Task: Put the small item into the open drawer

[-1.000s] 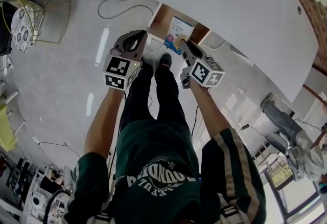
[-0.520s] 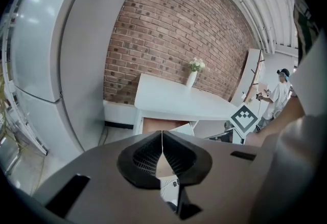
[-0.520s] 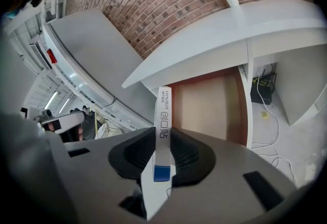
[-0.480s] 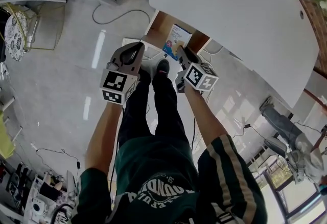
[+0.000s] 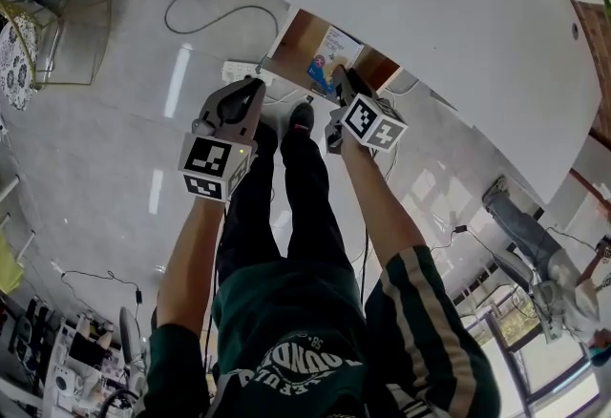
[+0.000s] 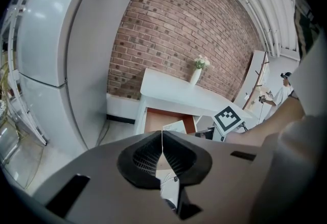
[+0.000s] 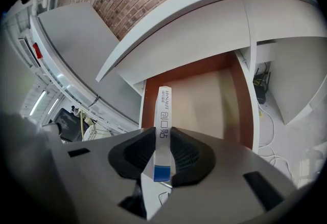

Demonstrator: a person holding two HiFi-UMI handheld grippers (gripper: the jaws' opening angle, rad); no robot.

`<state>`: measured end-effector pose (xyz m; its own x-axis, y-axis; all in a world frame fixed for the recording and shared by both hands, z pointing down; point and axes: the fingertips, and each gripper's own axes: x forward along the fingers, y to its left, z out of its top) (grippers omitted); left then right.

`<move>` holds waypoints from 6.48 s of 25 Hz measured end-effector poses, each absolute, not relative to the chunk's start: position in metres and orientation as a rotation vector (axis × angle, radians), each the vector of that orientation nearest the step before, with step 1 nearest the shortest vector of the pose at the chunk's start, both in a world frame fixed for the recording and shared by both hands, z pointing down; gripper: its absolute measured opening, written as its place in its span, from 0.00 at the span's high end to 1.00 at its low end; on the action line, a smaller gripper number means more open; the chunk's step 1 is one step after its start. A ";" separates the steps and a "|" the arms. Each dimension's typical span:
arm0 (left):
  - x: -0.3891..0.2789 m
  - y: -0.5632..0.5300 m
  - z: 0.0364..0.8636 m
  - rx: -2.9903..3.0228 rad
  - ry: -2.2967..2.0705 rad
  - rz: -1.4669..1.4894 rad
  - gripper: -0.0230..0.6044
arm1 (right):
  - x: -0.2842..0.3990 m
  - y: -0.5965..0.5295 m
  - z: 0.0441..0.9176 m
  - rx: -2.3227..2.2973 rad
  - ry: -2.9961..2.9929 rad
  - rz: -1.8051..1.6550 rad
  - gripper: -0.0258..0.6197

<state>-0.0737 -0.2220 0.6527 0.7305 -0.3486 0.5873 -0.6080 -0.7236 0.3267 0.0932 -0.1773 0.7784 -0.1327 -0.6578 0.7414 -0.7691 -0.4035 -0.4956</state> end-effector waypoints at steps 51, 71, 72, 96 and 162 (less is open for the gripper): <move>-0.095 -0.228 0.698 2.306 -0.752 0.677 0.93 | 0.146 -0.209 0.891 1.940 -1.299 1.541 0.79; -0.079 -0.226 0.686 2.350 -0.742 0.689 0.93 | 0.133 -0.191 0.866 1.825 -1.397 1.482 0.91; -0.078 -0.225 0.683 2.355 -0.741 0.689 0.93 | 0.132 -0.189 0.863 1.819 -1.408 1.472 0.91; -0.060 -0.223 0.577 2.481 -0.810 0.611 0.93 | 0.074 -0.170 0.699 1.552 -1.902 1.060 0.92; -0.012 -0.260 0.342 2.858 -0.944 0.346 0.93 | 0.124 -0.229 0.358 1.908 -2.389 0.453 0.92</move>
<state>-0.0118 -0.2602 0.3418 0.7805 -0.5732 0.2496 -0.5987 -0.8002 0.0347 0.1243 -0.2292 0.3576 -0.2372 -0.9463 0.2198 -0.9611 0.1956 -0.1949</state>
